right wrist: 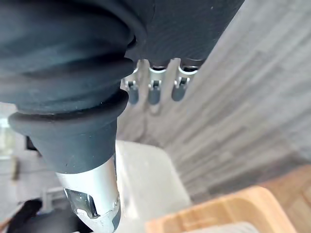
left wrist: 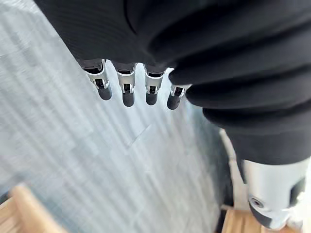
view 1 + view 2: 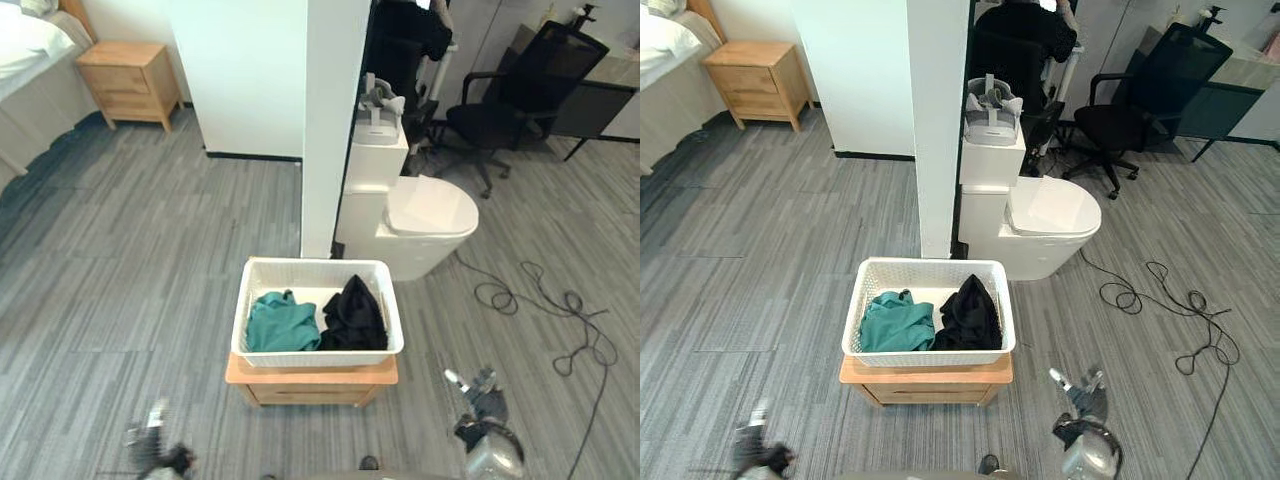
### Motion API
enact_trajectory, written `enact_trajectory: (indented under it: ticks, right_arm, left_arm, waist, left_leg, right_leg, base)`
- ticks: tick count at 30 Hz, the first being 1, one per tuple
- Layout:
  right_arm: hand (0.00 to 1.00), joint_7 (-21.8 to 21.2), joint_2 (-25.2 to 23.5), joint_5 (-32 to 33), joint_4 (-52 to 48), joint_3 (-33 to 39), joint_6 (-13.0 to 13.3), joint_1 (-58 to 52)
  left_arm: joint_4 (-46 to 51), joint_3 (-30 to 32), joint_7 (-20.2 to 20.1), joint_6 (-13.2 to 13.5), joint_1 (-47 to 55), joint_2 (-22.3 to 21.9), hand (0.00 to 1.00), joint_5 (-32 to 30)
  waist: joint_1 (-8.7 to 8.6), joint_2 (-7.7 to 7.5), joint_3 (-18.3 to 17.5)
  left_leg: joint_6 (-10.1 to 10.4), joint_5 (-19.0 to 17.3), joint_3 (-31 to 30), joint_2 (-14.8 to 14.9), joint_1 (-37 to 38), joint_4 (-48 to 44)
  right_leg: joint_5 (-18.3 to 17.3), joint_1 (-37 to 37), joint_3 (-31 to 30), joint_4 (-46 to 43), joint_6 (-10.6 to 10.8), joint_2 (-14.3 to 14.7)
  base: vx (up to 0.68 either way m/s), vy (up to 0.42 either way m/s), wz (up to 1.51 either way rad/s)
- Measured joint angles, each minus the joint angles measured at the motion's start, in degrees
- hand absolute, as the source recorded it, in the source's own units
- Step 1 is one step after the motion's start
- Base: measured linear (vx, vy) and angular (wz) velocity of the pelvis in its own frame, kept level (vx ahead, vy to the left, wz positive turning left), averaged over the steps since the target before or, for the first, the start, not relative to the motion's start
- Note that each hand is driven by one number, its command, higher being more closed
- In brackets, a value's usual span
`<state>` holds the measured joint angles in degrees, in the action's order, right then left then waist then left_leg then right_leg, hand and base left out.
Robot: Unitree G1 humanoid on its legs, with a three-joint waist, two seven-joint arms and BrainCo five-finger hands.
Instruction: Pick up the laundry basket with both hands and put the clothes into the washing machine.
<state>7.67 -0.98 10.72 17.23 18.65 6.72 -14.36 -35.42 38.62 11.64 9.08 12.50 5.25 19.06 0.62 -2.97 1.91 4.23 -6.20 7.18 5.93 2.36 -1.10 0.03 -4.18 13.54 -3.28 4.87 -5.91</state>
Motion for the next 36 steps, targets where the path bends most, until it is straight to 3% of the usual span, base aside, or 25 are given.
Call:
enact_trajectory:
  ticks: [3, 7, 11, 13, 15, 22, 30, 36]
  right_arm:
    - [0.0, -0.2, 2.0, -2.4, -5.1, 2.2, 0.2, -0.7]
    - [0.0, -0.3, 7.3, -3.4, -7.1, 3.5, 0.6, 4.8]
    - [0.0, -0.4, 15.5, -3.6, -3.4, 0.8, 1.0, 14.7]
    - [0.0, -0.5, 17.9, -3.4, 0.2, -1.8, 0.9, 18.8]
    - [0.0, -0.9, 20.5, -2.6, 3.7, -5.3, 0.7, 24.5]
    - [0.0, -2.7, 25.0, 0.0, 10.0, -11.0, -0.7, 38.1]
    - [0.0, -3.0, 27.2, 0.6, 13.6, -16.9, -3.1, 46.6]
    - [0.0, -3.0, 26.6, 0.2, 13.6, -20.8, -3.3, 51.1]
  left_arm:
    - [2.2, 5.0, -0.1, 0.2, 0.0, 4.4, 0.0, 0.0]
    - [1.0, 5.9, -0.4, 0.2, -4.6, 11.3, 0.0, -0.4]
    - [-5.2, -2.2, -1.7, -0.1, -14.2, 20.4, 0.0, -3.8]
    - [-6.5, -6.1, -2.6, -0.4, -17.7, 23.5, 0.0, -6.7]
    - [-8.4, -12.2, -4.3, -1.4, -22.6, 26.5, 0.0, -10.2]
    - [-10.8, -25.8, -8.1, -2.3, -32.1, 29.8, 0.0, -18.3]
    - [-15.1, -31.9, -9.6, -3.8, -39.1, 31.8, 0.0, -22.6]
    - [-17.4, -35.3, -9.4, -4.8, -44.8, 31.3, 0.0, -22.7]
  waist:
    - [0.06, 0.58, 0.0]
    - [0.0, 1.4, 0.4]
    - [-0.05, 3.09, 2.0]
    - [0.0, 3.06, 2.4]
    - [-0.03, 3.26, 5.1]
    - [-0.02, 2.5, 11.7]
    - [-0.09, 2.55, 17.8]
    - [-0.38, 2.31, 21.3]
  left_leg:
    - [0.0, -0.2, 0.9, -0.2, -0.5, 0.0]
    - [0.0, -0.1, 1.2, -0.9, -2.3, -1.2]
    - [0.0, 0.0, 1.4, -1.3, -3.1, -1.5]
    - [0.2, 0.7, 1.6, -1.7, -4.4, -1.6]
    - [-0.1, 1.1, 1.8, -1.9, -5.2, -1.7]
    - [-0.6, 1.3, 2.5, -2.1, -11.4, -5.3]
    - [-1.3, 0.7, 3.2, -1.6, -17.1, -9.5]
    - [-1.4, 0.6, 4.1, -1.0, -19.6, -11.6]
  right_leg:
    - [0.1, -0.8, -1.1, 0.5, 0.2, 0.1]
    - [1.5, -2.5, -2.4, 1.8, 0.3, 0.0]
    - [3.4, -2.4, -2.9, 4.0, 0.3, -0.1]
    - [4.3, -3.5, -3.2, 4.8, 0.2, -0.1]
    - [5.3, -4.5, -3.8, 5.0, -0.1, -0.1]
    - [8.7, -9.7, -5.8, 5.5, -1.1, -0.2]
    - [11.4, -14.4, -7.7, 5.5, -1.9, 0.2]
    - [12.8, -16.2, -8.9, 5.7, -2.4, 0.7]
  base:
    - [0.04, 0.012, -0.15]
    - [0.03, 0.013, -0.14]
    - [-0.03, 0.007, -0.09]
    - [-0.08, -0.015, -0.08]
    - [-0.1, -0.031, -0.1]
    - [-0.13, -0.023, -0.12]
    - [-0.11, -0.026, -0.1]
    - [-0.07, -0.025, -0.08]
